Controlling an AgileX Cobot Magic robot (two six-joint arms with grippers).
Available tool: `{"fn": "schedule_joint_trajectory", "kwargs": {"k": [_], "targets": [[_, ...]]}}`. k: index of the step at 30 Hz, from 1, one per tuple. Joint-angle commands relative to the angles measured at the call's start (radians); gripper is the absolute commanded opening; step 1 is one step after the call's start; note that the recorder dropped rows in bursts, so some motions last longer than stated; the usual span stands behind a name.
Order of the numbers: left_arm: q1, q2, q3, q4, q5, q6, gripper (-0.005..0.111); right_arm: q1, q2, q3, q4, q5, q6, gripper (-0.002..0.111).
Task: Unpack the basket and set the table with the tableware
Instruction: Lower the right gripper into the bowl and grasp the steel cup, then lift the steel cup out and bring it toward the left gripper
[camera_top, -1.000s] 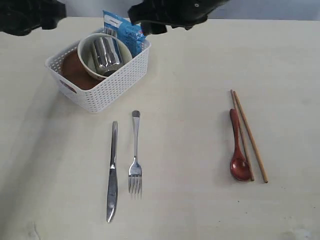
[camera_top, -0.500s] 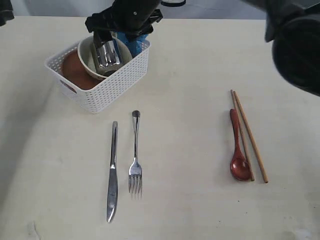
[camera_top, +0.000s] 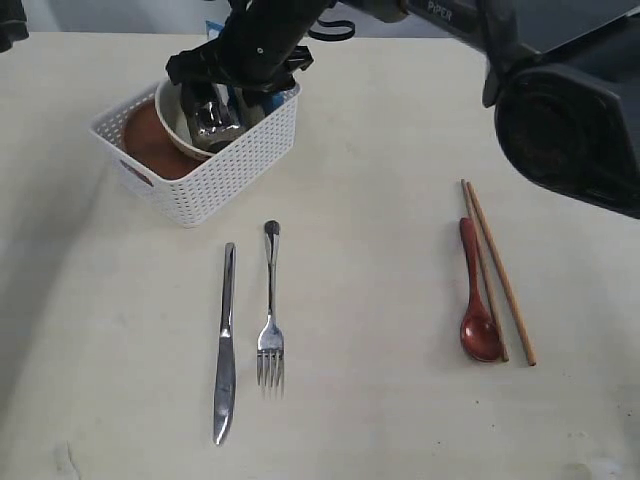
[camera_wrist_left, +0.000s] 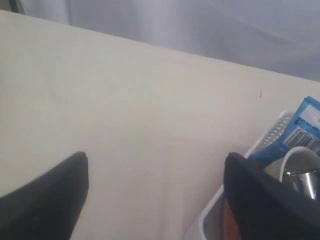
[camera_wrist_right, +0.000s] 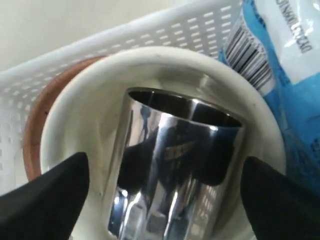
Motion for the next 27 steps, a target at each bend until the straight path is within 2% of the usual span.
{"fn": "schedule_joint_trajectory", "kwargs": {"k": [1,20,25,27], "targets": [[0.002,-0.002,-0.002,-0.002,0.003,-0.007,0.071,-0.005,-0.001,-0.007,0.042,-0.023,-0.008,0.075],[0.002,-0.002,-0.002,-0.002,0.003,-0.002,0.071,0.004,0.050,-0.007,0.033,-0.069,0.010,0.071],[0.002,-0.002,-0.002,-0.002,0.003,0.008,0.070,0.004,0.050,-0.007,0.033,-0.066,0.019,0.040],[0.002,-0.002,-0.002,-0.002,0.003,0.021,0.070,0.004,0.044,-0.007,0.033,-0.063,0.023,0.017]]}}
